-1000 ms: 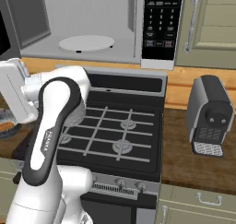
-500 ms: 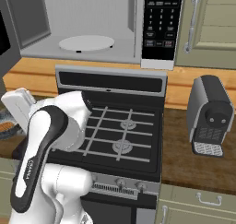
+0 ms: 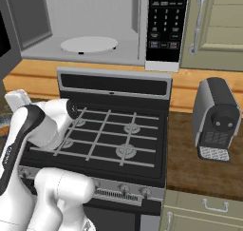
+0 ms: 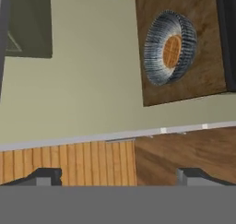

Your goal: Open the microwave, place the bowl with waffle inside the microwave, then close the microwave door and turn it on.

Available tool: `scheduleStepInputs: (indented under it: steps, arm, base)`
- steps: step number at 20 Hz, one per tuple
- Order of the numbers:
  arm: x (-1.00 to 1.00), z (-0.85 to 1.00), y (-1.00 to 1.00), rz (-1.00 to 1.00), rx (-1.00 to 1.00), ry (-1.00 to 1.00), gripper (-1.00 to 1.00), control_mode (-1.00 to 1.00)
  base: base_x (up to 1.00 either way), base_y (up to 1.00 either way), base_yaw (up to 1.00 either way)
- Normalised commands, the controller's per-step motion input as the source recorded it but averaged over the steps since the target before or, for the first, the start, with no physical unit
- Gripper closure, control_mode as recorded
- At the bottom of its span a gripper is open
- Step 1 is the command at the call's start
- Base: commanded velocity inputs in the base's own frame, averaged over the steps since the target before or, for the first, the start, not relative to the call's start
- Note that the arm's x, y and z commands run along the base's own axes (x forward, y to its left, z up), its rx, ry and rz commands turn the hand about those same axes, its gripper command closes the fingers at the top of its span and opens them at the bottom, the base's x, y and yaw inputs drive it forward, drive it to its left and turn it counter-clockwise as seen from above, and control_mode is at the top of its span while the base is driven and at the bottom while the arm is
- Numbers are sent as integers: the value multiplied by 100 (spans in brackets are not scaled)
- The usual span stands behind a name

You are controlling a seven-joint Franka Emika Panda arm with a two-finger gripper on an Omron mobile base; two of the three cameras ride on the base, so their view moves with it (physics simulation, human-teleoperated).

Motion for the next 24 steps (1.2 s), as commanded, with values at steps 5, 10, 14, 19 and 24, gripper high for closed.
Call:
scheduleStepInputs:
  steps: [5,10,14,19,24]
  arm:
    - [14,-25,14,0,-3,14,-100,-100]
    - [17,-44,29,0,-3,6,-100,-100]
    - [24,-27,32,0,0,0,-100,-100]
    - [42,-7,15,-1,-1,-4,-100,-100]
    - [45,-14,13,0,0,-4,-100,-100]
  base:
    - [0,0,0]
    - [0,0,0]
    - [0,0,0]
    - [0,0,0]
    - [0,0,0]
